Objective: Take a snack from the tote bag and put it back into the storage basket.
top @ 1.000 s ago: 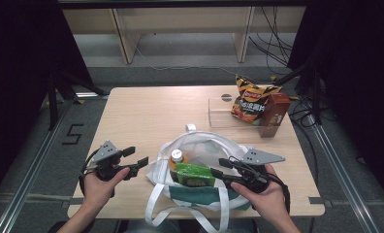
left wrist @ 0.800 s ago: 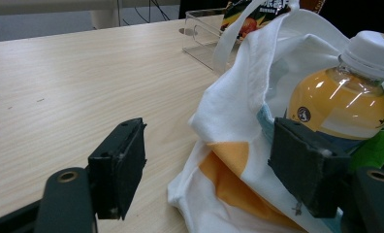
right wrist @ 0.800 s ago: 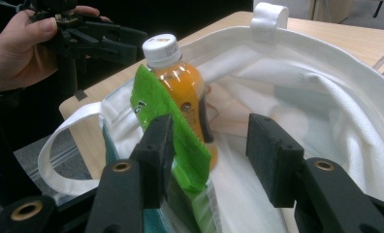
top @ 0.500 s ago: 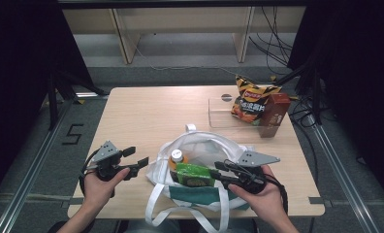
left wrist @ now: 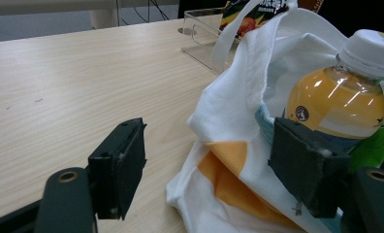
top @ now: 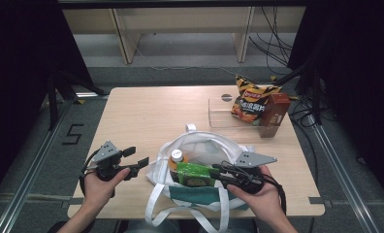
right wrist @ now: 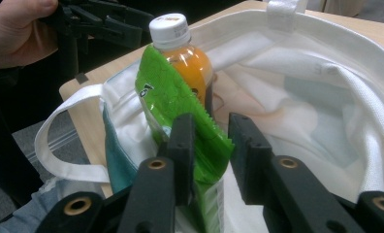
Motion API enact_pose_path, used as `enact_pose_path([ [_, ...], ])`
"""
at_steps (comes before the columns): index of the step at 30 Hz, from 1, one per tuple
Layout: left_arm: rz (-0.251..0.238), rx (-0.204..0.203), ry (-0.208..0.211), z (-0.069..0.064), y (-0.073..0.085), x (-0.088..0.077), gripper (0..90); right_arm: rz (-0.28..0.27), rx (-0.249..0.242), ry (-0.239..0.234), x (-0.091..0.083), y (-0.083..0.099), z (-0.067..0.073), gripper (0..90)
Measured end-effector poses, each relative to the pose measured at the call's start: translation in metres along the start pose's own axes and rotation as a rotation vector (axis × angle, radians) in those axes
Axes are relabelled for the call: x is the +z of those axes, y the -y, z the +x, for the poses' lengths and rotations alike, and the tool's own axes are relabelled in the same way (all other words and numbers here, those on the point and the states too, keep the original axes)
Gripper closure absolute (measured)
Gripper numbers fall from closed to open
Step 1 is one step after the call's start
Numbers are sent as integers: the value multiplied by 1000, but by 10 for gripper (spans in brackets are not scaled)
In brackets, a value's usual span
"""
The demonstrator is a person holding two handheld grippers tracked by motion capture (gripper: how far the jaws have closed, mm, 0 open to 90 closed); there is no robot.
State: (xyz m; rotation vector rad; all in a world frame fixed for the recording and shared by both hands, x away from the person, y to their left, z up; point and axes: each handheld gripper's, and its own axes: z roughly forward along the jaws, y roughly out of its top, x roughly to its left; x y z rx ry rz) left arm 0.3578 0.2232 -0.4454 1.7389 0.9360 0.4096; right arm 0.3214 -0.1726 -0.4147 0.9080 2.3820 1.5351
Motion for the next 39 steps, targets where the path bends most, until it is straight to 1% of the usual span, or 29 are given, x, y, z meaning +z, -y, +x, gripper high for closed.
enact_pose_path([
  [1,0,-2,0,0,0,0,284,2,12,1,-1,0,1,750],
  [5,-1,-10,0,-1,0,0,284,-2,2,1,0,1,0,761],
  [7,0,-2,1,0,0,0,284,2,10,-3,0,1,2,761],
  [10,1,0,0,0,0,0,284,11,15,-3,-1,1,2,727],
  [12,0,1,1,0,0,0,284,-6,13,-2,1,2,2,717],
  [13,0,0,1,0,0,0,284,0,13,-14,2,1,2,715],
  [14,1,-6,2,0,0,0,284,5,32,-15,1,2,5,716],
  [15,1,-3,2,0,0,0,284,3,16,-14,2,2,4,726],
  [16,1,-13,1,-1,1,1,284,4,17,-14,2,2,4,739],
  [17,-1,-11,1,-1,1,1,284,6,20,-14,1,1,4,763],
  [18,0,-2,1,0,0,0,284,-2,-24,-9,1,1,1,782],
  [19,0,0,0,0,0,0,284,-2,-27,1,1,1,1,804],
  [20,0,-4,1,0,0,0,284,16,7,-12,0,1,4,826],
  [22,1,-2,1,0,0,0,284,9,-25,-14,0,1,3,856],
  [23,0,-15,0,-1,1,1,284,12,-49,2,-1,1,3,880],
  [24,0,-13,1,-1,1,1,284,9,-53,15,-1,1,4,900],
  [25,0,-13,0,-1,0,0,284,18,-57,3,-1,1,4,900],
  [27,1,-2,1,0,0,0,284,18,-51,8,-2,1,7,900],
  [29,2,3,0,0,0,0,284,25,-74,13,-2,0,6,900],
  [30,2,3,0,0,0,0,284,20,-97,18,-2,0,6,900],
  [31,3,3,0,0,0,0,284,15,-94,24,-2,0,8,900],
  [32,3,3,0,0,0,0,284,9,-143,29,-2,-2,7,900],
  [33,3,3,0,0,0,0,284,20,-125,25,-3,-2,9,900],
  [34,3,3,1,0,0,0,284,17,-114,41,-3,-1,12,900],
  [35,4,3,0,0,0,0,284,27,-135,44,-4,-3,12,900],
  [36,5,3,0,0,0,0,284,9,-158,56,-4,-4,12,900],
  [37,5,-13,-3,-2,1,0,284,25,-165,52,-6,-5,12,900],
  [38,5,-8,-3,-1,1,0,284,6,-184,68,-7,-6,12,900],
  [39,6,5,0,-1,0,0,284,8,-183,71,-8,-6,13,900],
])
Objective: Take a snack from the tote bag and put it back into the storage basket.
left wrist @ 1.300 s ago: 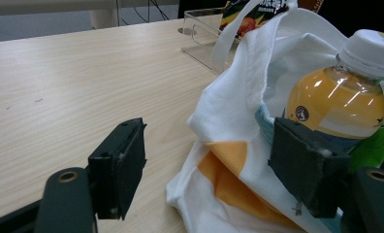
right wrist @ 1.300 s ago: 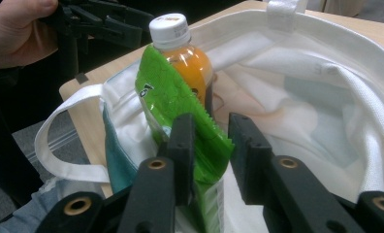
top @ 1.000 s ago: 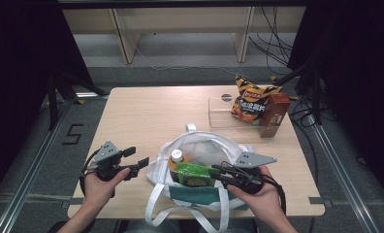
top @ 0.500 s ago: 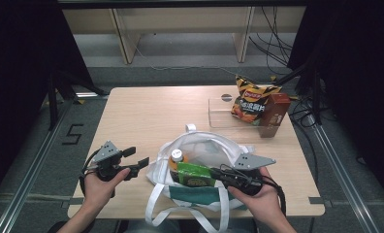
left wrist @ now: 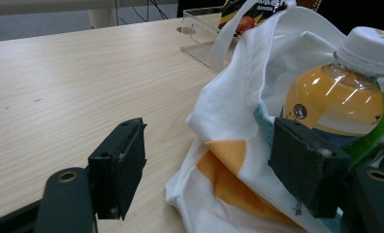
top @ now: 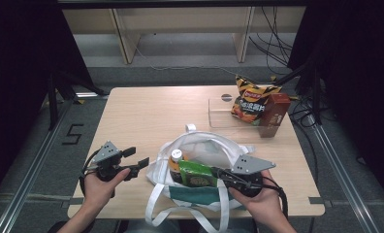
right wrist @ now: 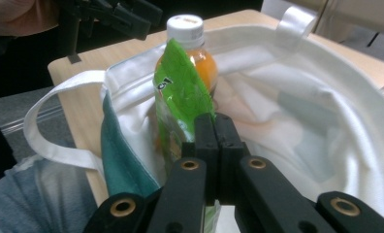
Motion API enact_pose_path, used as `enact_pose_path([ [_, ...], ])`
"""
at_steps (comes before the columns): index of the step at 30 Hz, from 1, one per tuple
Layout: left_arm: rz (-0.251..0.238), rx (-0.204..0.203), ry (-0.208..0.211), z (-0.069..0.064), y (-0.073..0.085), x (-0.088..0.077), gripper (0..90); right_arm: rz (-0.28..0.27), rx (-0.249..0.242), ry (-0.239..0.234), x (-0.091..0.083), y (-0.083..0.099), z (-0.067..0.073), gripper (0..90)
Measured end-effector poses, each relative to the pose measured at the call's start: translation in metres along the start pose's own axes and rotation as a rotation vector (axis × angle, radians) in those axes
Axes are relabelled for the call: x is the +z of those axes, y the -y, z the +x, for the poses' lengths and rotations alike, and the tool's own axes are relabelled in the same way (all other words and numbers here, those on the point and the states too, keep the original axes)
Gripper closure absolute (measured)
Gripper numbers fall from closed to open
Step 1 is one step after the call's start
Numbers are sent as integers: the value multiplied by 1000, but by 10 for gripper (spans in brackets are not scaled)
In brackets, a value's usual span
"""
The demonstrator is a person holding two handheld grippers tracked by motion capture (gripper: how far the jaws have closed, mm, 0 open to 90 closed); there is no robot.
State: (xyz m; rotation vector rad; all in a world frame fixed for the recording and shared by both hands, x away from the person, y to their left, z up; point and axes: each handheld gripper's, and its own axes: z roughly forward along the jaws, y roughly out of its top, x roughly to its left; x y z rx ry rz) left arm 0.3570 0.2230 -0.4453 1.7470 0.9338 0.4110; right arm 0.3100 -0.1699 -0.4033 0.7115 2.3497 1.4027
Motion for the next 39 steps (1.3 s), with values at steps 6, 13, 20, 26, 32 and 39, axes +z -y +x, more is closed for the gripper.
enact_pose_path([
  [6,-1,-6,-2,0,0,0,284,-33,-52,38,-8,-5,-3,900],
  [13,2,-6,-2,0,0,0,284,-60,-56,78,-16,-10,-5,900],
  [20,2,-8,-2,0,0,0,284,-72,-89,105,-23,-16,-9,900],
  [26,4,-4,-2,0,1,0,283,-85,-89,119,-28,-22,-10,900],
  [32,-2,-23,8,0,1,1,283,-99,-94,144,-33,-29,-12,900],
  [39,6,-11,1,0,1,1,283,-118,-108,158,-40,-36,-15,900],
])
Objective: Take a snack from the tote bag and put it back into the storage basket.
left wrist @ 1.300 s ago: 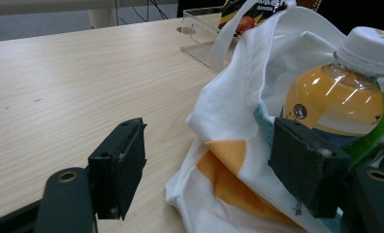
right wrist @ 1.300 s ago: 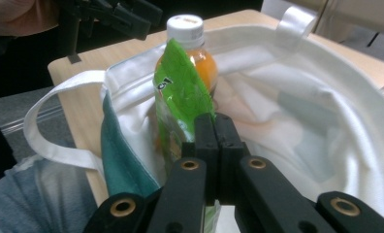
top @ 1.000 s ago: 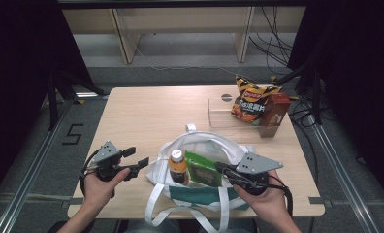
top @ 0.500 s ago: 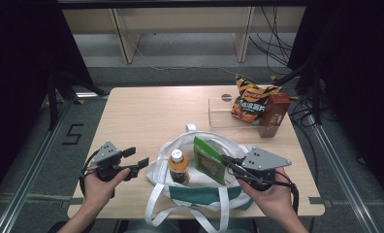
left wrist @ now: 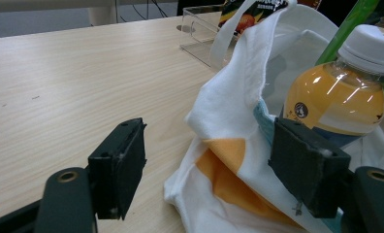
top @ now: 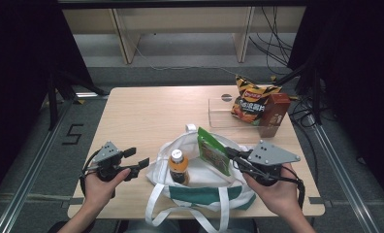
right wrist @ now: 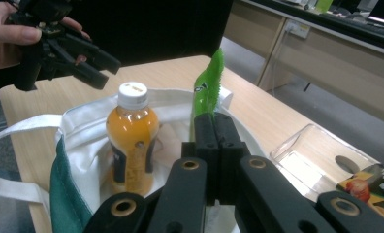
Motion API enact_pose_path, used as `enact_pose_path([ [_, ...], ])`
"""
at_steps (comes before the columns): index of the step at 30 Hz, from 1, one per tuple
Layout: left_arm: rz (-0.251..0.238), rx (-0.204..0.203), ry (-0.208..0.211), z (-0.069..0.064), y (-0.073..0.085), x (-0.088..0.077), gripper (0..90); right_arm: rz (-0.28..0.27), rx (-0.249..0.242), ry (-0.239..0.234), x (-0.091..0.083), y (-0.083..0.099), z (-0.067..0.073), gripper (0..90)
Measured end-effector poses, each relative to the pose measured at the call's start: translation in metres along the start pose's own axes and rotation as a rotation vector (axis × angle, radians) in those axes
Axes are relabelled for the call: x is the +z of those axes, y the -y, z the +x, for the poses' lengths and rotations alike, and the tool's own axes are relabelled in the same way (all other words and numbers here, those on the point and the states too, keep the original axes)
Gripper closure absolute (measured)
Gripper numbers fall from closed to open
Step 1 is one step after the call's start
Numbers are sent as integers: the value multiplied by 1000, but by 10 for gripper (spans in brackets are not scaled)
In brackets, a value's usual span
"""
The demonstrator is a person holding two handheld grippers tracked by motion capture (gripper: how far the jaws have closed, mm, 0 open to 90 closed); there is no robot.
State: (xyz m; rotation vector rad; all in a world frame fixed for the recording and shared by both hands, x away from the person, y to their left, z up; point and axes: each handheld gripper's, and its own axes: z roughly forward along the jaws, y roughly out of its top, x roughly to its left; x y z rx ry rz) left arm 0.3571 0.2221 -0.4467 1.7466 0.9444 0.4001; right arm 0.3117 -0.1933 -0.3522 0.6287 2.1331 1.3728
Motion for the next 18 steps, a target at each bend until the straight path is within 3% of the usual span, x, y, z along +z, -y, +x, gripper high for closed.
enact_pose_path([
  [11,-1,-1,1,0,0,0,283,-25,-12,30,-10,-10,-7,900],
  [12,-2,-14,-2,0,0,0,283,-35,-12,37,-11,-11,-8,900],
  [18,-8,-3,5,0,0,0,283,-62,-30,77,-19,-17,-15,900],
])
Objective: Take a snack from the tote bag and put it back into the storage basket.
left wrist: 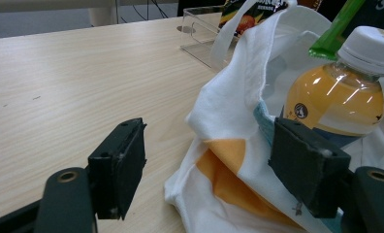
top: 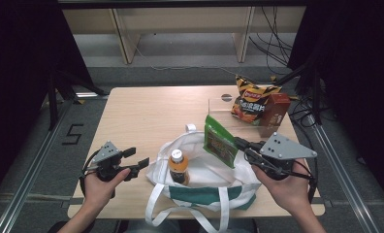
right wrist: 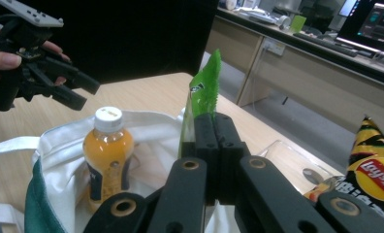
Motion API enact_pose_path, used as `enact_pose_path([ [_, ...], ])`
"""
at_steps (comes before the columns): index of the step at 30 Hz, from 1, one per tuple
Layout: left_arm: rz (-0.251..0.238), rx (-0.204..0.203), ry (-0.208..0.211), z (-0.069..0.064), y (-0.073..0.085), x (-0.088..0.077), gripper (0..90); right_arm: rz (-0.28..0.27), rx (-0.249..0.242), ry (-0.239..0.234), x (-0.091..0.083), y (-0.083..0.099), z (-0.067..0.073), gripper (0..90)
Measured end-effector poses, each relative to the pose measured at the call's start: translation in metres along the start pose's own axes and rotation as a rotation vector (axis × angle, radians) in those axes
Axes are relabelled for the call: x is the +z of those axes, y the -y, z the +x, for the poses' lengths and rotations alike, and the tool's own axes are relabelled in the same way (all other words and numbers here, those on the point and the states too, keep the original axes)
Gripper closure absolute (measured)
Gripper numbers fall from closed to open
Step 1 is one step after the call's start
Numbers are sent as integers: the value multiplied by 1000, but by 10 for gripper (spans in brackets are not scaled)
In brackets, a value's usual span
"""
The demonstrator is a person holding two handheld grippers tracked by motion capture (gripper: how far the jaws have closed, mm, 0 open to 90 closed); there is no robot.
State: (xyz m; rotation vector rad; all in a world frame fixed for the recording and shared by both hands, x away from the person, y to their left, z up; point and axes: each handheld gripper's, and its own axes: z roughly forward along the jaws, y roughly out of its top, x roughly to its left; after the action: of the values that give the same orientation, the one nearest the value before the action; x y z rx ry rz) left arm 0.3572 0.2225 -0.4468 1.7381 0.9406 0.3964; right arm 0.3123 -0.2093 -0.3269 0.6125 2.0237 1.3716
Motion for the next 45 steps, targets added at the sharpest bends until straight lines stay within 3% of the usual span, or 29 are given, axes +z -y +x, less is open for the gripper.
enact_pose_path([
  [5,3,3,-11,0,-1,-1,282,-24,1,7,-6,-6,-4,900],
  [10,4,4,-10,0,-1,-1,282,-32,-4,53,-13,-12,-10,900],
  [16,4,3,-10,0,-1,-1,282,-49,0,71,-17,-16,-17,900],
  [22,4,3,-11,0,-1,-1,282,-55,-32,112,-19,-21,-25,900],
  [24,4,2,-11,0,-1,-1,282,-53,-16,122,-19,-23,-25,900],
  [39,3,0,-10,1,0,-1,282,-32,-40,219,-10,-21,-48,900],
  [41,-3,-1,-3,1,0,0,282,-36,-12,217,-6,-19,-52,900],
  [45,-3,-2,-3,1,0,0,282,-28,1,234,-2,-16,-62,900],
])
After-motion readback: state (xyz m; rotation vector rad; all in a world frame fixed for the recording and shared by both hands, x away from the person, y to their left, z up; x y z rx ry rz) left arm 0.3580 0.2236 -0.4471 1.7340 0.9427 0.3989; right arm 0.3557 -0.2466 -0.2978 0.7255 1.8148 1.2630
